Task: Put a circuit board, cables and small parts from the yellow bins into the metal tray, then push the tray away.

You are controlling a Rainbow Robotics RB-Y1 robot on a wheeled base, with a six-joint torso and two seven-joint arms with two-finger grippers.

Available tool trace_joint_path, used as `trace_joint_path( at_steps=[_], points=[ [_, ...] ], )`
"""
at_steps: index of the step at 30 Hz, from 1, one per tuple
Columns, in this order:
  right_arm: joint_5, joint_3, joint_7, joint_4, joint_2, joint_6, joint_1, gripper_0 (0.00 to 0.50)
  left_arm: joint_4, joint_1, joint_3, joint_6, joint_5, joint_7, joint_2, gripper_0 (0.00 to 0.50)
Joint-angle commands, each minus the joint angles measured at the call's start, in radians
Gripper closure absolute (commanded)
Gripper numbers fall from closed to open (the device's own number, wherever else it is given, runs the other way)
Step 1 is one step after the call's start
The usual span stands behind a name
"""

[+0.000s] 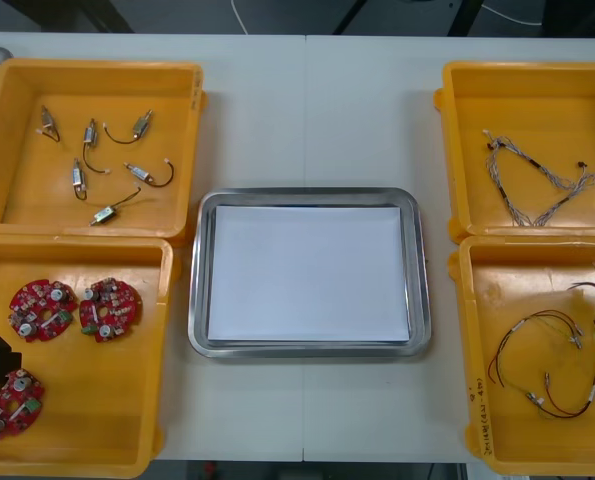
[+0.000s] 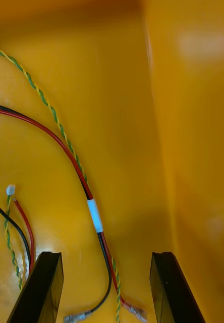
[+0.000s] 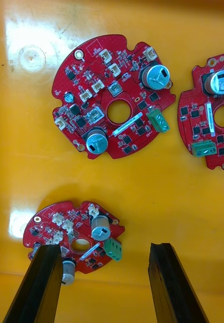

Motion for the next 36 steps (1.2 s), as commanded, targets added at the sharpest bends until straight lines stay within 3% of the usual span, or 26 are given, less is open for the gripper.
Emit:
trace_joint_path(
  at_steps=[1, 7, 36],
  points=[
    [-0.012, 0.036, 0.053, 0.024, -0.038, -0.019, -0.035, 0.000, 0.016, 0.030, -0.049, -0.052, -0.027, -0.121, 0.038, 0.000],
    [-0.019, 0.053, 0.054, 0.024, -0.038, -0.019, -0.035, 0.000, 0.076, 0.021, -0.094, -0.121, -0.044, -0.135, 0.038, 0.000],
    [-0.035, 0.085, 0.048, 0.073, -0.038, -0.059, -0.044, 0.000, 0.162, 0.005, -0.198, -0.216, -0.114, -0.143, 0.038, 0.000]
  ],
)
